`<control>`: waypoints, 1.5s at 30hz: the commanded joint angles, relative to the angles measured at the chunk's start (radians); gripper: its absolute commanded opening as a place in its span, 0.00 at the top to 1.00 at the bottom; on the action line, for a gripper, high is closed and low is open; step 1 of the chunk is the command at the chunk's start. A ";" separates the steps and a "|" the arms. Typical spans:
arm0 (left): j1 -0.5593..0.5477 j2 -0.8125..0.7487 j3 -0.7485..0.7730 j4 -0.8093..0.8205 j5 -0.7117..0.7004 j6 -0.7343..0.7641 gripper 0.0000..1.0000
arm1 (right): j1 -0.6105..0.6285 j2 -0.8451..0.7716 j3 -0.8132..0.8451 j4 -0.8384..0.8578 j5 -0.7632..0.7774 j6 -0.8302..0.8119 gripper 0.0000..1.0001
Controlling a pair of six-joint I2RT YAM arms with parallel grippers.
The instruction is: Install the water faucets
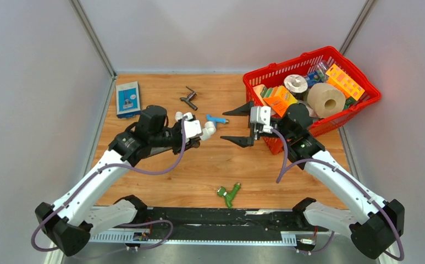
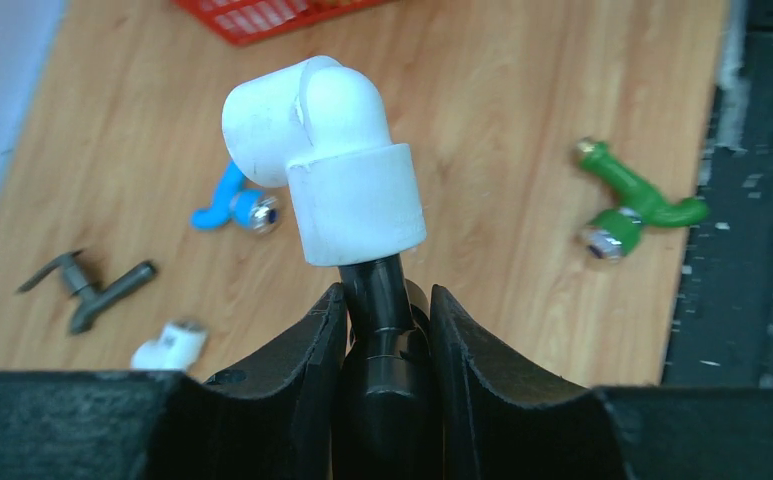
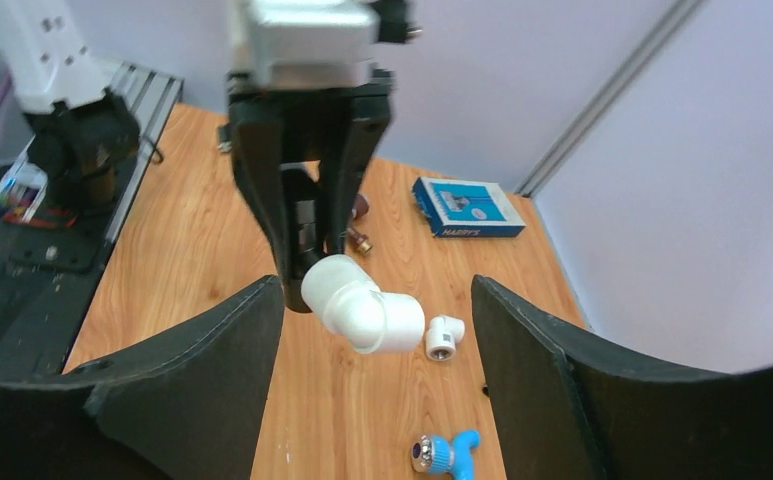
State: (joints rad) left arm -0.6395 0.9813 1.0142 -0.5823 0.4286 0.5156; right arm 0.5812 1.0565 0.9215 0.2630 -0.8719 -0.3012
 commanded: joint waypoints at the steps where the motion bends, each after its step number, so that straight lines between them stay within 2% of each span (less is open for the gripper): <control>1: 0.046 0.080 0.136 -0.062 0.444 -0.003 1.00 | 0.009 -0.006 -0.018 -0.122 -0.186 -0.249 0.26; 5: 0.047 0.172 0.222 -0.175 0.528 0.058 1.00 | 0.028 0.010 -0.004 -0.162 -0.228 -0.285 0.27; 9: 0.047 0.214 0.283 -0.231 0.570 0.090 1.00 | 0.060 0.051 0.039 -0.304 -0.205 -0.381 0.28; 16: 0.047 0.255 0.349 -0.303 0.604 0.130 1.00 | 0.078 0.108 0.054 -0.335 -0.210 -0.398 0.33; 19: 0.047 0.266 0.363 -0.312 0.601 0.133 1.00 | 0.097 0.135 0.074 -0.337 -0.207 -0.372 0.41; 21: 0.046 0.257 0.363 -0.289 0.558 0.112 1.00 | 0.101 0.155 0.100 -0.334 -0.199 -0.316 0.52; 23: 0.037 0.222 0.325 -0.217 0.468 0.069 1.00 | 0.103 0.180 0.125 -0.331 -0.203 -0.244 0.65; 24: 0.028 0.176 0.304 -0.149 0.344 0.029 1.00 | 0.103 0.194 0.134 -0.321 -0.203 -0.199 0.74; 25: -0.015 0.153 0.253 -0.105 0.270 0.020 1.00 | 0.103 0.209 0.143 -0.294 -0.197 -0.099 0.87; 26: -0.075 0.099 0.232 -0.030 0.084 0.011 1.00 | 0.101 0.223 0.151 -0.277 -0.188 -0.028 0.94; 27: -0.106 0.070 0.178 0.004 -0.004 0.006 1.00 | 0.101 0.240 0.154 -0.236 -0.171 0.055 0.95; 28: -0.171 0.027 0.153 0.074 -0.183 0.012 1.00 | 0.103 0.246 0.148 -0.172 -0.101 0.183 0.96; 31: -0.323 -0.041 0.049 0.186 -0.539 0.070 1.00 | 0.100 0.257 0.125 -0.093 0.107 0.457 0.99; 32: -0.395 -0.053 0.031 0.225 -0.698 0.113 1.00 | 0.101 0.255 0.113 -0.068 0.147 0.518 0.99; 33: -0.440 -0.055 0.002 0.252 -0.774 0.144 1.00 | 0.101 0.257 0.100 -0.033 0.186 0.593 0.99; 34: -0.519 -0.047 -0.020 0.318 -0.947 0.211 1.00 | 0.101 0.258 0.087 -0.004 0.221 0.659 0.99; 35: -0.554 -0.040 -0.064 0.370 -1.120 0.248 1.00 | 0.100 0.266 0.077 0.033 0.244 0.730 1.00; 36: -0.621 -0.009 -0.087 0.485 -1.193 0.355 1.00 | 0.101 0.278 0.073 0.053 0.255 0.788 1.00; 37: -0.644 0.014 -0.132 0.540 -1.325 0.407 1.00 | 0.101 0.298 0.073 0.061 0.260 0.836 1.00; 38: -0.681 0.054 -0.150 0.675 -1.365 0.526 1.00 | 0.101 0.316 0.070 0.080 0.254 0.876 1.00; 39: -0.693 0.075 -0.192 0.729 -1.427 0.623 1.00 | 0.101 0.330 0.063 0.100 0.249 0.914 1.00; 41: -0.709 0.117 -0.236 0.896 -1.452 0.688 1.00 | 0.101 0.341 0.031 0.180 0.251 0.993 1.00; 44: -0.709 0.099 -0.241 0.856 -1.421 0.629 1.00 | 0.100 0.332 0.007 0.222 0.270 0.979 1.00; 45: -0.709 0.074 -0.233 0.793 -1.392 0.573 1.00 | 0.098 0.321 0.005 0.217 0.278 0.953 1.00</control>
State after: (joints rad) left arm -1.3052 1.1103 0.7467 -0.0181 -0.9176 1.0195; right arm 0.6643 1.3911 0.9260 0.3149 -0.7532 0.4561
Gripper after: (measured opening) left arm 0.399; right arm 0.518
